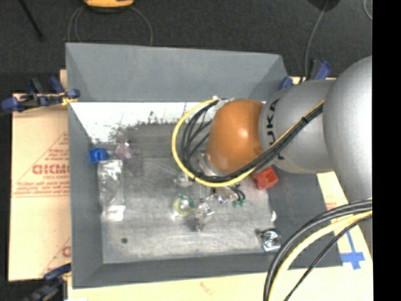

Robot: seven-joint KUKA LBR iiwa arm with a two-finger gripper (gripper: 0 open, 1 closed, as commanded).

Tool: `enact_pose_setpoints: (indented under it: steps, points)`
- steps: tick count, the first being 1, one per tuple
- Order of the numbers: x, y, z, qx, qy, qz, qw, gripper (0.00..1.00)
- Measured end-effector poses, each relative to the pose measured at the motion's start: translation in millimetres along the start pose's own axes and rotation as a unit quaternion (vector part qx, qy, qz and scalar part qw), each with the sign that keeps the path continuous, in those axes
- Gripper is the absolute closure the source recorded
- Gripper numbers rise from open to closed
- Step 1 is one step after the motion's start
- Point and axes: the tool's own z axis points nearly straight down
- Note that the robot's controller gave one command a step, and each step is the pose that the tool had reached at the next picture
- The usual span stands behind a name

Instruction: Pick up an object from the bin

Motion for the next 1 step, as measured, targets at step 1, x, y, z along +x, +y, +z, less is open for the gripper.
enact_pose_setpoints:
  steps: [1]
  points:
    - [-22.8, 41.9, 0.7, 0.002, 0.0016, -0.146, 0.9893, 0.00]
